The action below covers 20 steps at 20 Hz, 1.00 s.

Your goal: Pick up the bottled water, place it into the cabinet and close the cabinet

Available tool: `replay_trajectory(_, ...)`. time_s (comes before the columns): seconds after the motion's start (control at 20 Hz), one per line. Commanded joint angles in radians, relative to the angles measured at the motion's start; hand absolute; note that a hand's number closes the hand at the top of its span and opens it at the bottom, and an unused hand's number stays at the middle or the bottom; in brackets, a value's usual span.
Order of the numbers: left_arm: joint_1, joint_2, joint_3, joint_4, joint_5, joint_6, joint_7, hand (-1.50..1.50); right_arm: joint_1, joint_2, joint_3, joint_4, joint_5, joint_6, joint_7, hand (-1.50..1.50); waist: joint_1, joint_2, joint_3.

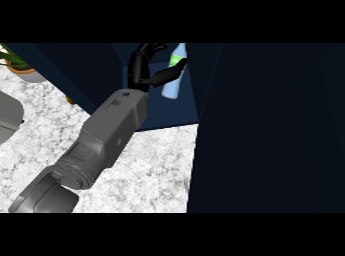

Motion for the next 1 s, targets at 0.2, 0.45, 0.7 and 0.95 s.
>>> replay_trajectory(0.2, 0.032, -0.005, 0.017, -0.036, 0.029, -0.078, -0.061, 1.5, -0.004, 0.011, 0.021, -0.017, 0.041, 0.003, 0.009, -1.5, 0.035, -0.015, 0.0)
replay_trajectory(0.45, 0.097, -0.005, 0.001, -0.057, 0.046, -0.155, -0.057, 1.5, 0.014, -0.012, -0.014, -0.049, -0.002, 0.014, 0.035, -1.5, 0.052, -0.027, 0.001)
replay_trajectory(0.7, 0.181, -0.005, -0.042, -0.139, 0.094, -0.182, -0.066, 1.5, 0.034, -0.031, -0.034, -0.073, -0.04, 0.039, 0.07, -1.5, 0.067, -0.036, 0.001)
replay_trajectory(0.95, 0.343, -0.005, -0.107, -0.241, 0.15, -0.295, -0.086, 1.5, 0.071, -0.019, -0.036, -0.079, -0.059, 0.079, 0.086, 1.5, 0.093, -0.044, 0.001)
